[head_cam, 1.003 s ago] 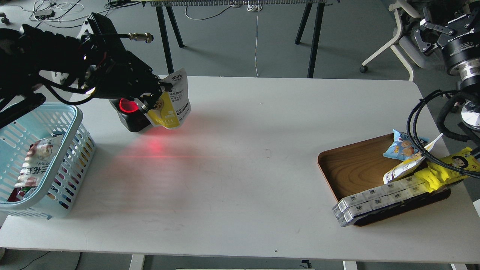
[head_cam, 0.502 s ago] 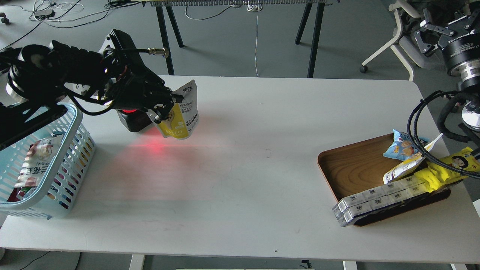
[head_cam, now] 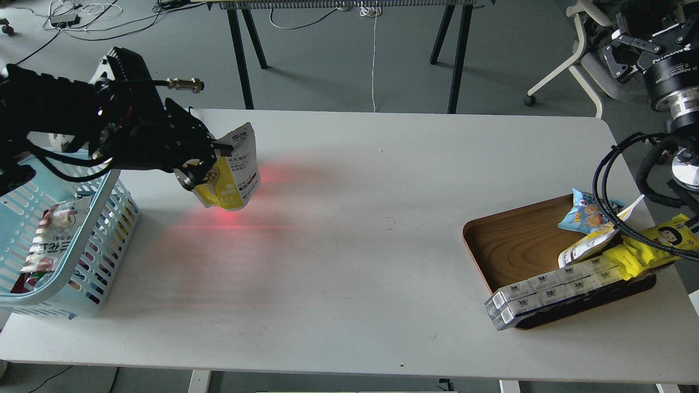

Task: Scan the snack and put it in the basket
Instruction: 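Carry the pouch over the blue basket with the left gripper, then release the pouch into the blue basket with the left gripper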

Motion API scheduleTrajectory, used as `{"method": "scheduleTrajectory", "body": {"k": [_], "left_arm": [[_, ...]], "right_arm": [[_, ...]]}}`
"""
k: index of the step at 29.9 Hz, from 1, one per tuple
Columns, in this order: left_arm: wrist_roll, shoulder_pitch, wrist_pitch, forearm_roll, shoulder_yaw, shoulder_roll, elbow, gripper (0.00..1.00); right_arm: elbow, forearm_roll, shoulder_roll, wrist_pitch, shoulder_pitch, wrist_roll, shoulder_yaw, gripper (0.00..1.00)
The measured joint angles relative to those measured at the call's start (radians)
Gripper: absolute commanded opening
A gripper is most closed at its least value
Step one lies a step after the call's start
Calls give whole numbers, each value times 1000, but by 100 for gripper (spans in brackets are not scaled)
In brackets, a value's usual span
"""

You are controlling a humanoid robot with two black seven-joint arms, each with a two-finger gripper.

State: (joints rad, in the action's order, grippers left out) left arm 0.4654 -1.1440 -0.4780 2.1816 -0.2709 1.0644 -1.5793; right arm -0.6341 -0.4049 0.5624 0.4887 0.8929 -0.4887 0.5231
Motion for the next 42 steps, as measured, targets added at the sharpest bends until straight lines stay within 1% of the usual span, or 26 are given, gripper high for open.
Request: {"method": "scheduleTrajectory", "body": {"k": [4, 10, 15, 17, 20, 24, 27, 30, 31, 33, 35, 36, 37, 38, 40, 42], "left_arm": [[21, -2, 14, 0, -38, 126, -40, 0], [23, -2, 128, 0, -43, 330, -52, 0], [23, 0, 174, 0, -15, 486, -41, 0], [23, 1, 210, 0, 23, 537, -26, 0], [23, 1, 282, 0, 87, 598, -12, 0], [23, 1, 351, 0, 186, 660, -10, 0], [23, 1, 400, 0, 275, 678, -10, 0], [23, 1, 449, 0, 335, 680, -11, 0], [23, 1, 459, 0, 345, 680, -11, 2], [23, 1, 472, 0, 357, 681, -14, 8], [23, 1, 477, 0, 361, 681, -16, 12], [23, 1, 478, 0, 364, 681, -18, 18], [23, 1, 479, 0, 368, 681, -19, 31], [23, 1, 480, 0, 373, 681, -20, 47], [23, 1, 486, 0, 377, 681, -20, 72], [23, -4, 497, 0, 378, 681, -21, 77]], "right_arm": [[4, 0, -2, 0, -1, 0, 0, 99], [6, 0, -2, 0, -9, 0, 1, 99], [6, 0, -1, 0, -15, 0, 3, 99], [5, 0, -1, 0, -15, 0, 3, 99], [4, 0, -2, 0, -15, 0, 6, 99], [5, 0, -7, 0, -15, 0, 9, 99], [5, 0, -10, 0, -15, 0, 9, 99], [6, 0, -10, 0, -16, 0, 9, 99], [6, 0, -10, 0, -17, 0, 9, 99], [7, 0, -11, 0, -17, 0, 9, 99], [7, 0, -12, 0, -18, 0, 8, 99], [7, 0, -13, 0, -19, 0, 8, 99], [7, 0, -13, 0, -19, 0, 8, 99], [7, 0, -13, 0, -20, 0, 8, 99], [7, 0, -13, 0, -19, 0, 8, 99], [7, 0, -13, 0, -19, 0, 8, 99]]}}
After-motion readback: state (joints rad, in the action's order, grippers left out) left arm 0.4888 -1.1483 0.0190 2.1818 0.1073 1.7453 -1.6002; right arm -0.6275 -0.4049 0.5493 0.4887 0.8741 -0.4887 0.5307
